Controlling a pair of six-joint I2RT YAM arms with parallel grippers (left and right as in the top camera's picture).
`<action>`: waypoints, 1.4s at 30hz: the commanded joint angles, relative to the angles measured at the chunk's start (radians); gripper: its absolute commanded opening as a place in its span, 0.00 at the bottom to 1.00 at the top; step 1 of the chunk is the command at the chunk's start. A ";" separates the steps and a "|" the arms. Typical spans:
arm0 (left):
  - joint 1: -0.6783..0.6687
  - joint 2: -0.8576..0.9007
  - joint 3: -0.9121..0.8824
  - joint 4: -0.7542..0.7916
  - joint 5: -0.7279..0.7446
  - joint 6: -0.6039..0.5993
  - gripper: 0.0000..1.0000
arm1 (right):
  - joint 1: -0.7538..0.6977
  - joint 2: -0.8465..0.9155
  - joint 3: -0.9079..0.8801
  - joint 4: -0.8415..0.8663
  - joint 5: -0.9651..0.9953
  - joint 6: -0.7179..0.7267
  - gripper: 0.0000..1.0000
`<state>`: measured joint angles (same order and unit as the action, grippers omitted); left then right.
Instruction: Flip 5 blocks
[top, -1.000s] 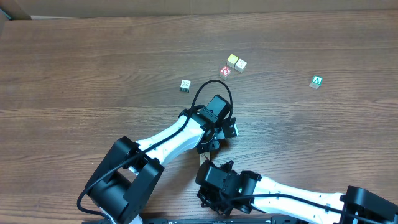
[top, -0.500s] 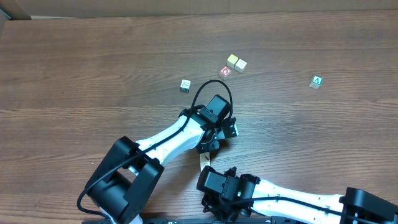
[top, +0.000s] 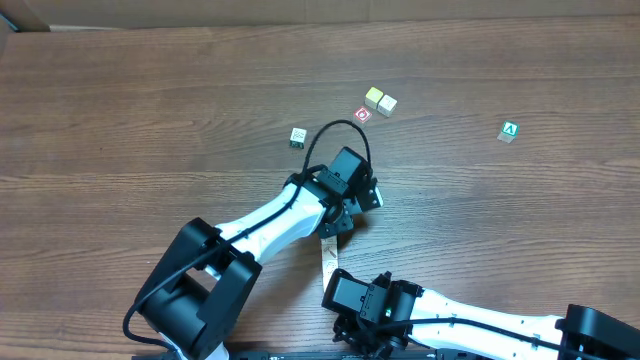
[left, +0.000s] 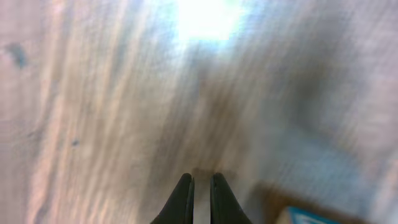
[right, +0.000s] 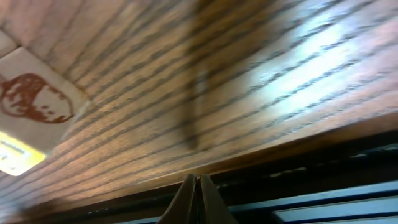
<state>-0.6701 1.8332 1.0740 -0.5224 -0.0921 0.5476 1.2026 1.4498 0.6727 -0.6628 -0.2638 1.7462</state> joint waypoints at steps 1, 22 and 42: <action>0.045 0.012 0.008 0.034 -0.140 -0.125 0.04 | -0.032 -0.037 0.000 -0.045 0.026 0.013 0.04; 0.265 -0.160 0.597 -0.576 -0.360 -0.796 0.89 | -0.840 -0.176 0.332 -0.513 0.402 -0.621 0.46; 0.028 -1.057 0.741 -0.838 -0.307 -0.982 1.00 | -1.167 -0.176 1.084 -0.675 0.533 -1.070 1.00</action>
<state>-0.6266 0.8524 1.8095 -1.3415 -0.4366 -0.3904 0.0418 1.2762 1.7405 -1.3354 0.2081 0.7094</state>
